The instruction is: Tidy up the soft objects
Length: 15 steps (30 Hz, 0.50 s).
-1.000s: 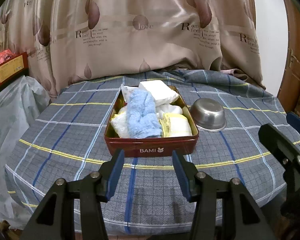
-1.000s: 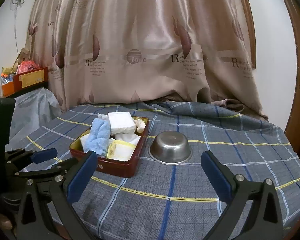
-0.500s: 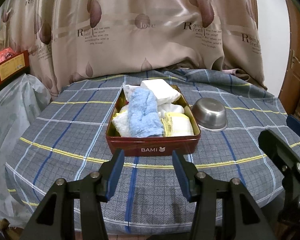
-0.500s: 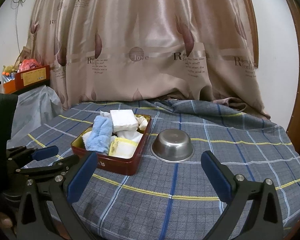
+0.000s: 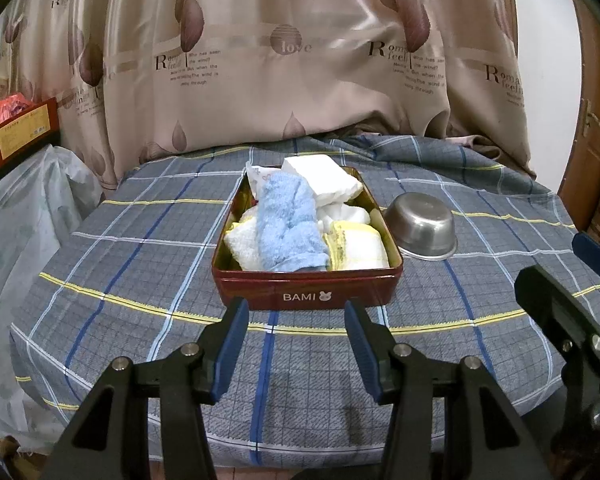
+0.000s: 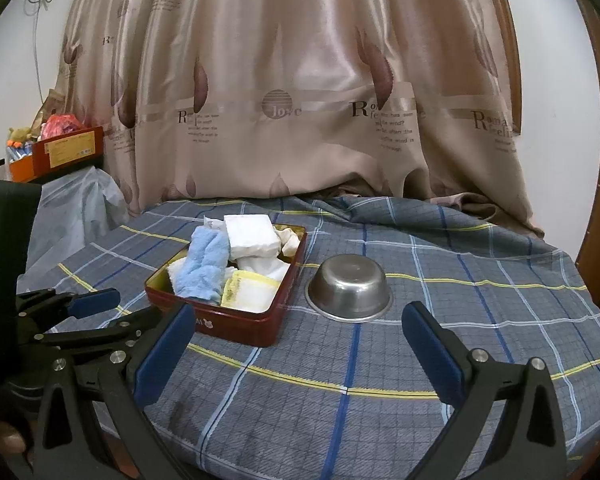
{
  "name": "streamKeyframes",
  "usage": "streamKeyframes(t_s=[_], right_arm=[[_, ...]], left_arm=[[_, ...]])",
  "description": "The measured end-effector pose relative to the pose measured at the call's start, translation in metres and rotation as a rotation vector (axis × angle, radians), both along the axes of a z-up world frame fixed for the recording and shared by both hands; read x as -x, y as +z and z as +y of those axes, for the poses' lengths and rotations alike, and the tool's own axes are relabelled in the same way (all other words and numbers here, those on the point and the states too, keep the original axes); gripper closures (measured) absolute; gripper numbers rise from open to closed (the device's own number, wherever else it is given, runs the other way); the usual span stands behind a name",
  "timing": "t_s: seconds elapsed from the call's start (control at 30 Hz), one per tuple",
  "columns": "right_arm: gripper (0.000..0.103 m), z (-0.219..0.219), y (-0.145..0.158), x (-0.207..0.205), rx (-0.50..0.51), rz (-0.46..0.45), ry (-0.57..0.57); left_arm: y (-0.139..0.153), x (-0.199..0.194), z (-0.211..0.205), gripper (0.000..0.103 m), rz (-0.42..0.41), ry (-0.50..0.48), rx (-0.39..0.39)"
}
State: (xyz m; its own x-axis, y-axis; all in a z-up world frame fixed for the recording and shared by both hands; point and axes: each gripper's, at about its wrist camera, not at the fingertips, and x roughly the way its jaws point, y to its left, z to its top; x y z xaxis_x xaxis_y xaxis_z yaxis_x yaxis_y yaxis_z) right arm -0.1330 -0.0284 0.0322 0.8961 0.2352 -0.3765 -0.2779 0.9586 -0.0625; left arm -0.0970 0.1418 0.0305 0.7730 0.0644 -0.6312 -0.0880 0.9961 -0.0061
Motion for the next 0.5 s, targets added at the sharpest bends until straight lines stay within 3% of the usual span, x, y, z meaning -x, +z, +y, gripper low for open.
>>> streamKeyframes(t_s=[0.5], right_arm=[[0.0,0.0002,-0.0007,-0.0012,-0.002,0.004,-0.001]], left_arm=[[-0.0012,-0.0002,0.0009,0.052,0.002,0.002,0.005]])
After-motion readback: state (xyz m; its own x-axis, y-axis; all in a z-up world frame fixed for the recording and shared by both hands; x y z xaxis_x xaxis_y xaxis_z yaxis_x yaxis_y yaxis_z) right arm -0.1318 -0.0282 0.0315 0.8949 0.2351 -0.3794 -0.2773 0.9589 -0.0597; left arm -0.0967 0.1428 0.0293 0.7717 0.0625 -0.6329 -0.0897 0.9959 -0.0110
